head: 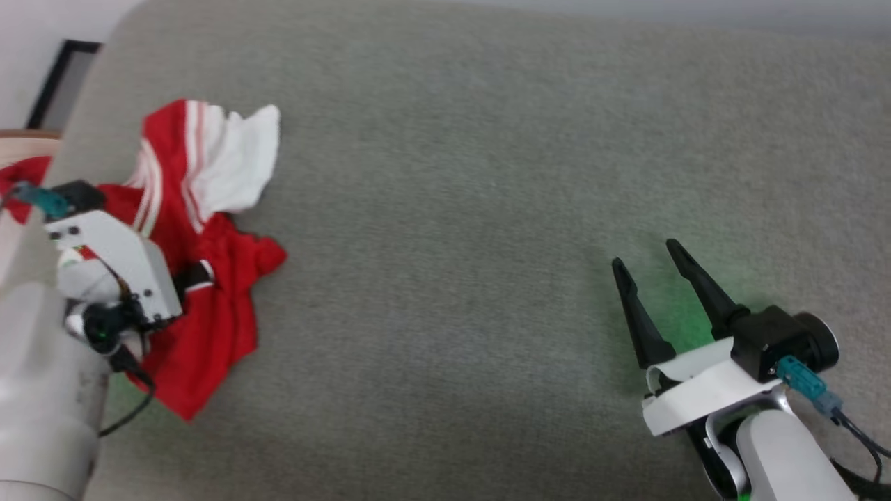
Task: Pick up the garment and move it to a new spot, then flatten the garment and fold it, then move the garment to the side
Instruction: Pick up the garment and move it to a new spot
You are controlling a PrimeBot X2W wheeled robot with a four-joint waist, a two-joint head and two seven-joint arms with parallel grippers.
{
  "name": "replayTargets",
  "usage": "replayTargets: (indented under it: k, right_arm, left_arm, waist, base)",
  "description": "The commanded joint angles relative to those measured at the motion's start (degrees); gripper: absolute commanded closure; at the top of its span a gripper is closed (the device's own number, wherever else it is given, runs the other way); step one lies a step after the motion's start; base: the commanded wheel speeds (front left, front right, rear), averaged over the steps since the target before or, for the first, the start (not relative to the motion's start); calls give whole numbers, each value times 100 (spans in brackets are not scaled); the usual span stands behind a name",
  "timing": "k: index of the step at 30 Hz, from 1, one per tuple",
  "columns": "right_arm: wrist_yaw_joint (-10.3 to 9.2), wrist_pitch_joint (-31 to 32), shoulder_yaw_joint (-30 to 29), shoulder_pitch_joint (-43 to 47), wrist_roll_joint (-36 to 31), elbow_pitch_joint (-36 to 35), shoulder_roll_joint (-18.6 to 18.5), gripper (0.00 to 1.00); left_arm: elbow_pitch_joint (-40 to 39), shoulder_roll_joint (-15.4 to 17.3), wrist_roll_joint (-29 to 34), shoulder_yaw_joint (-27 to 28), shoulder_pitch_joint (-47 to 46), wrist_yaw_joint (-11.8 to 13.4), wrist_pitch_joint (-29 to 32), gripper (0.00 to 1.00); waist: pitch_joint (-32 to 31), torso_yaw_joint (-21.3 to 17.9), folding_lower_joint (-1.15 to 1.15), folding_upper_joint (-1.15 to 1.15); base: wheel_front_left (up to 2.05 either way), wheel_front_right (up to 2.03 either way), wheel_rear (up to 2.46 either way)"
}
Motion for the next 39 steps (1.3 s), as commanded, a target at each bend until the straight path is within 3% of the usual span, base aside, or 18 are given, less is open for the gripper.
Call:
replayTargets:
  k: [1, 3, 6, 18, 26, 33, 39]
  right_arm:
    - [-2, -29, -2, -136, -5, -40, 20, 0]
    - [-2, -29, -24, -147, 4, -66, 18, 0]
    - [-2, -29, -44, -204, -11, -80, 34, 0]
    - [-2, -29, 43, 73, 33, 41, 218, 0]
    - [-2, -30, -136, 304, 58, -28, 322, 0]
    - [-2, -29, -324, 403, 149, -198, 441, 0]
    - [-2, -29, -692, 423, 260, -402, 511, 0]
  left_arm:
    - [138, -188, -79, -84, 170, 7, 20, 0]
    - [197, -234, -127, -167, 186, 6, 46, 0]
    - [46, -274, -202, -302, 167, -9, -154, 100]
    - [-515, 294, -392, -590, -365, 2, -1275, 100]
    - [-1753, 186, -552, -1302, -441, 4, -1195, 100]
    - [-2906, -198, -879, -1859, -521, 4, -599, 100]
    - [-3145, -937, -972, -2286, -788, 6, -209, 100]
  waist:
    - [331, -307, 0, 0]
    - [393, -331, 0, 0]
    - [415, -332, 0, 0]
    - [-447, -293, 0, 0]
    - [-842, -578, 0, 0]
    - [-751, -1274, 0, 0]
    - [-474, -1880, 0, 0]
  base:
    - [0, 0, 0]
    - [0, 0, 0]
    - [0, 0, 0]
    - [0, 0, 0]
    - [0, 0, 0]
    - [0, 0, 0]
    - [0, 0, 0]
